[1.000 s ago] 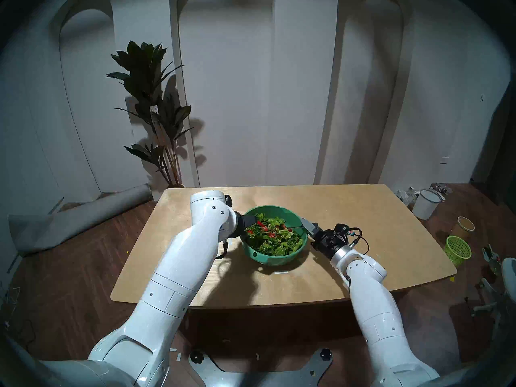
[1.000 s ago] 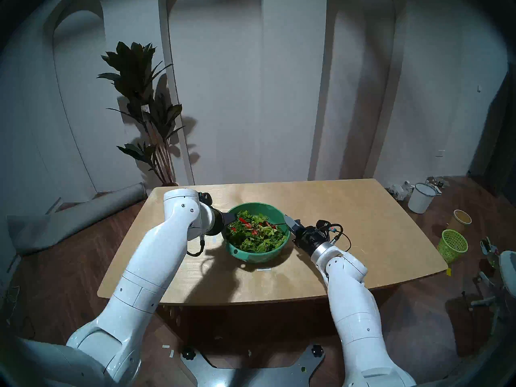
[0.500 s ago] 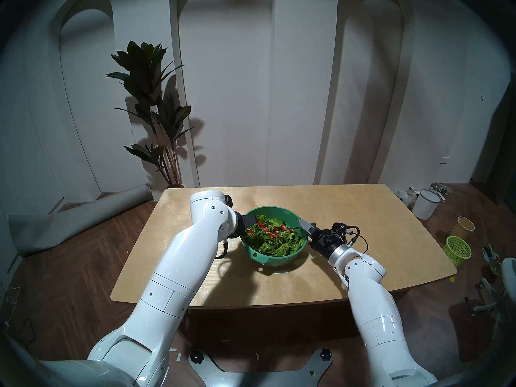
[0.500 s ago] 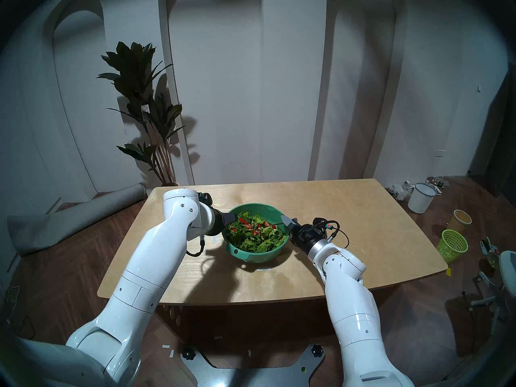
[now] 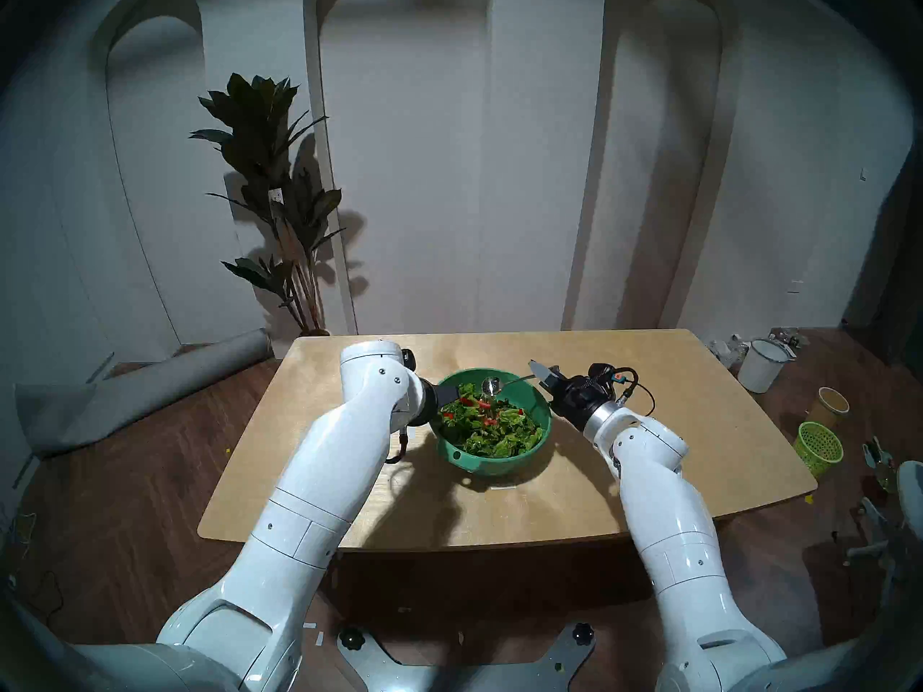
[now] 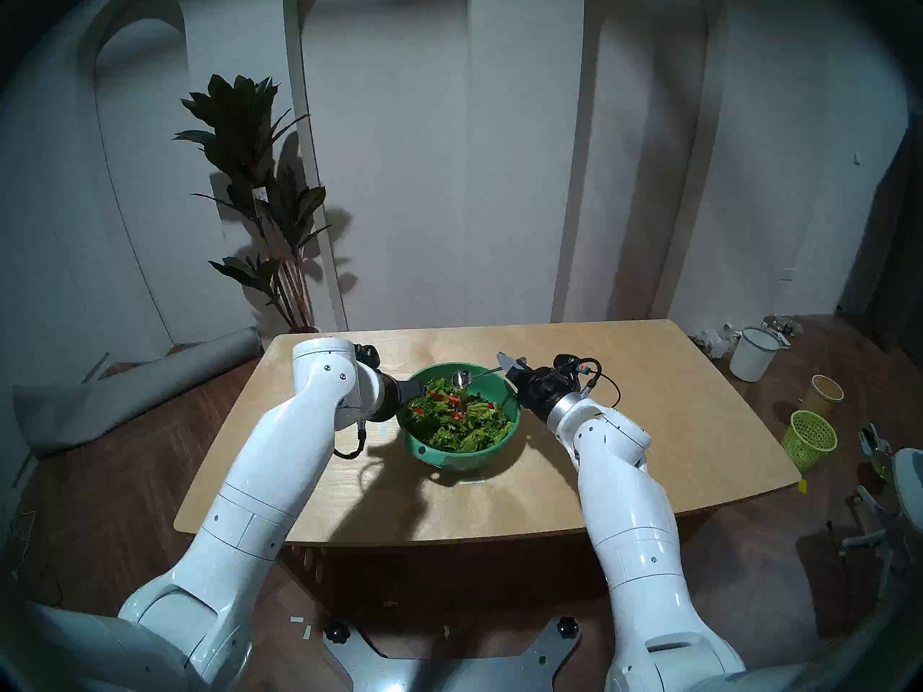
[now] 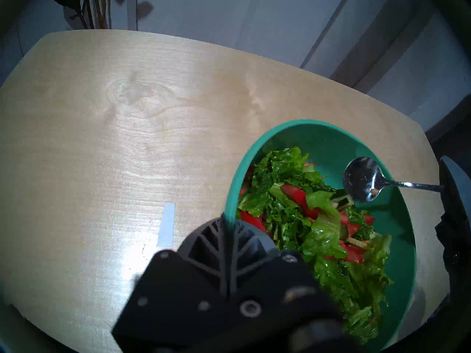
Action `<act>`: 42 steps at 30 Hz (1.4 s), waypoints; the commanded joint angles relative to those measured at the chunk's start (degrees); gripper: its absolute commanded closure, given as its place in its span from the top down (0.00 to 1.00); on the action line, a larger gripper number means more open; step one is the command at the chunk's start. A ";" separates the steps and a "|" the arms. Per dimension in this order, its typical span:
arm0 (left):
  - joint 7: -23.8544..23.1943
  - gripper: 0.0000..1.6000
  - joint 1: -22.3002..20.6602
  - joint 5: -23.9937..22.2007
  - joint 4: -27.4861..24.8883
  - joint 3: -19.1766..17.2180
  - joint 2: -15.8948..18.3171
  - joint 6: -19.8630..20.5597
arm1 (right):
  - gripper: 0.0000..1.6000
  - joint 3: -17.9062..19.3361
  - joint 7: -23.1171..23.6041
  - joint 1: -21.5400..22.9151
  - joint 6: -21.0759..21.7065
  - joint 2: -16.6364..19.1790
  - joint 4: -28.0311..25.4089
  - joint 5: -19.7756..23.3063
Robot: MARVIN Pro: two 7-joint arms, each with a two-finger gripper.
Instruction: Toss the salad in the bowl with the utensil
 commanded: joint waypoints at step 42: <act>1.01 0.00 -1.33 2.35 -0.58 -0.09 0.18 -0.13 | 0.00 -13.45 -5.20 21.77 -7.83 -1.35 22.14 -19.26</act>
